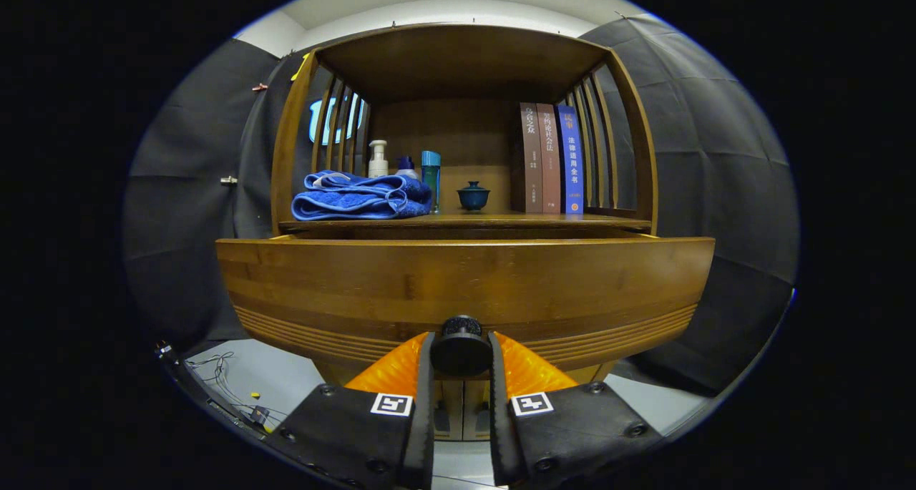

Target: Pull open the drawer, take out the items inside it, and place them on the countertop above the cabinet.

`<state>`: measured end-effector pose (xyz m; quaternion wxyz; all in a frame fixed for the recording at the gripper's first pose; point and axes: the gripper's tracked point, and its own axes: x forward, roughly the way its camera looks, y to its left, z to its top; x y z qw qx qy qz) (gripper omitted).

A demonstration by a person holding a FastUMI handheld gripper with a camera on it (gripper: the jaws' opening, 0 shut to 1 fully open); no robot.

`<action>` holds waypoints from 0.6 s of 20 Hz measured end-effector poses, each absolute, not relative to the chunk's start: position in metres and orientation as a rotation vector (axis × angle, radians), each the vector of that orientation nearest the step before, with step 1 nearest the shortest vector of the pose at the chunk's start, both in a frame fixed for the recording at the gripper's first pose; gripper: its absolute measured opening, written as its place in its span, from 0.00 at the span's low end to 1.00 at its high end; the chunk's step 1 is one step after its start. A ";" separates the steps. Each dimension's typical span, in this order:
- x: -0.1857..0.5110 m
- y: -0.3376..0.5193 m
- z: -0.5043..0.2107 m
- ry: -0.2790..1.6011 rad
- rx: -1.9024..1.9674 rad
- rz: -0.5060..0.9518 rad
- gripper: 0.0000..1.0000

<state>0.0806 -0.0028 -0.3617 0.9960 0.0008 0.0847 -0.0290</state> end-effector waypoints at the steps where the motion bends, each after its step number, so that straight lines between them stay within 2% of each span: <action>1: 0.074 -0.001 -0.362 0.170 0.006 -0.058 0.36; 12: 0.036 0.003 -0.367 0.193 0.013 -0.059 0.36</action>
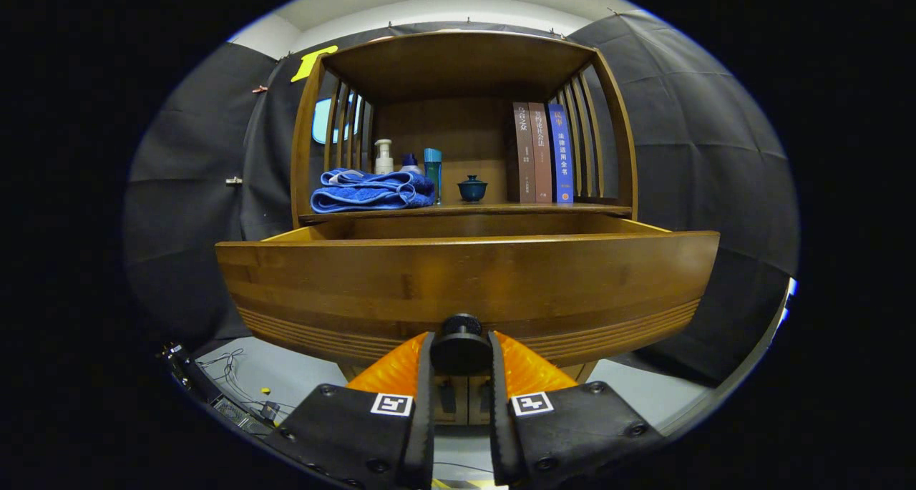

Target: Pull open the drawer, take out the items inside it, and place them on the countertop above the cabinet.

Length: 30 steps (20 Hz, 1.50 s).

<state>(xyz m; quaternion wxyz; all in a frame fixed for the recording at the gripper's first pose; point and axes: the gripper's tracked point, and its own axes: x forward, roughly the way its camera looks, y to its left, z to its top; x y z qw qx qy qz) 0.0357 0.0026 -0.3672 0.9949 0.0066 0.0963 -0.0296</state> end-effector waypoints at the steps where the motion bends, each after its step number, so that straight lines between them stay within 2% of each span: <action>1: 0.035 0.003 -0.368 0.193 0.011 -0.061 0.36; 5: 0.033 0.004 -0.368 0.190 0.017 -0.064 0.36; 8: 0.034 0.004 -0.369 0.187 0.010 -0.069 0.45; 12: 0.021 -0.002 -0.375 0.229 0.045 -0.080 1.00; 17: 0.003 -0.009 -0.351 0.216 0.050 -0.094 0.99; 23: -0.001 -0.013 -0.279 0.211 0.098 -0.071 0.99; 30: 0.044 -0.033 -0.253 0.433 0.096 -0.078 0.99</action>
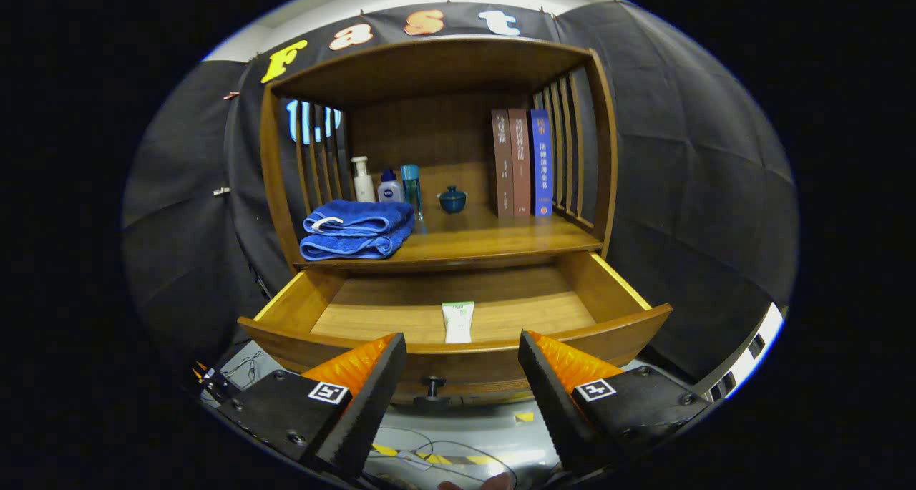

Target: Pull open the drawer, take out the items inside it, and place them on the countertop above the cabinet.

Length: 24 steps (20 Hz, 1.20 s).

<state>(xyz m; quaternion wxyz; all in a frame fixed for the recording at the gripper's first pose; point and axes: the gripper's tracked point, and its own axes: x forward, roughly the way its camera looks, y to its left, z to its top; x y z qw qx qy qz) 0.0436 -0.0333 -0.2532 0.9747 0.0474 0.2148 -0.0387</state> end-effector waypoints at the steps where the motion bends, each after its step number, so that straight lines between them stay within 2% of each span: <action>1: 0.052 -0.032 -0.253 0.478 0.120 -0.069 0.99; 6: 0.115 -0.040 -0.251 0.608 0.101 -0.058 1.00; 12: 0.156 -0.037 -0.321 0.964 0.045 -0.037 1.00; 18: 0.176 -0.040 -0.373 1.141 0.025 -0.039 1.00; 24: 0.169 -0.046 -0.413 1.294 -0.005 -0.074 0.75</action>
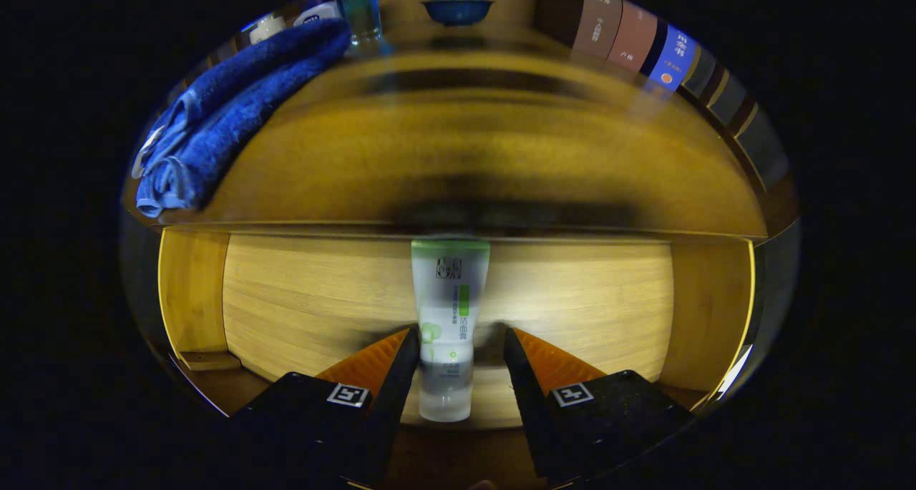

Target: Pull open the drawer, take out the items inside it, and place them on the countertop above the cabinet.

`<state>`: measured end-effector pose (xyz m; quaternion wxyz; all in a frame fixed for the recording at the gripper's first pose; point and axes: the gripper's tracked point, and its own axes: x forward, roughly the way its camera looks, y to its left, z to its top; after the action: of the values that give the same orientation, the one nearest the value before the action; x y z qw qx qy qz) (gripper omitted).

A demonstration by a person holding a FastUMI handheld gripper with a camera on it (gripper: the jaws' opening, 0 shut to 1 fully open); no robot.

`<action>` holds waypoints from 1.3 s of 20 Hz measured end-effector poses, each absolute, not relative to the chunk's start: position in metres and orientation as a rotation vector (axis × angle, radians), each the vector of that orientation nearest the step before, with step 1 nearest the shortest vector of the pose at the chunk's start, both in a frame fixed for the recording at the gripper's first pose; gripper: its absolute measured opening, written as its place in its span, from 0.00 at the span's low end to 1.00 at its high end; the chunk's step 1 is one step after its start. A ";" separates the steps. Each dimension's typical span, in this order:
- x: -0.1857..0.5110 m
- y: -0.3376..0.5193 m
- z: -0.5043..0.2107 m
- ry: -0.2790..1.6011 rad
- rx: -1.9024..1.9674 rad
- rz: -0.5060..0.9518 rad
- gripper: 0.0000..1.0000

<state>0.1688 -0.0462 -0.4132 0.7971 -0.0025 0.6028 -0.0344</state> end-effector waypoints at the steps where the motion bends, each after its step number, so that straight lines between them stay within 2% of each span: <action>1: 0.163 -0.042 -0.426 1.313 0.013 -0.061 0.69; 4: 0.169 -0.047 -0.414 1.290 0.000 -0.064 0.52; 5: 0.168 -0.048 -0.416 1.292 -0.017 -0.068 0.43; 10: 0.147 -0.037 -0.407 1.302 0.025 -0.027 0.42; 18: 0.131 -0.039 -0.336 1.262 0.022 -0.027 0.42; 26: 0.118 -0.033 -0.296 1.274 0.030 -0.021 0.42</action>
<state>0.1185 -0.0334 -0.2962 0.8037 0.0141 0.5948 -0.0100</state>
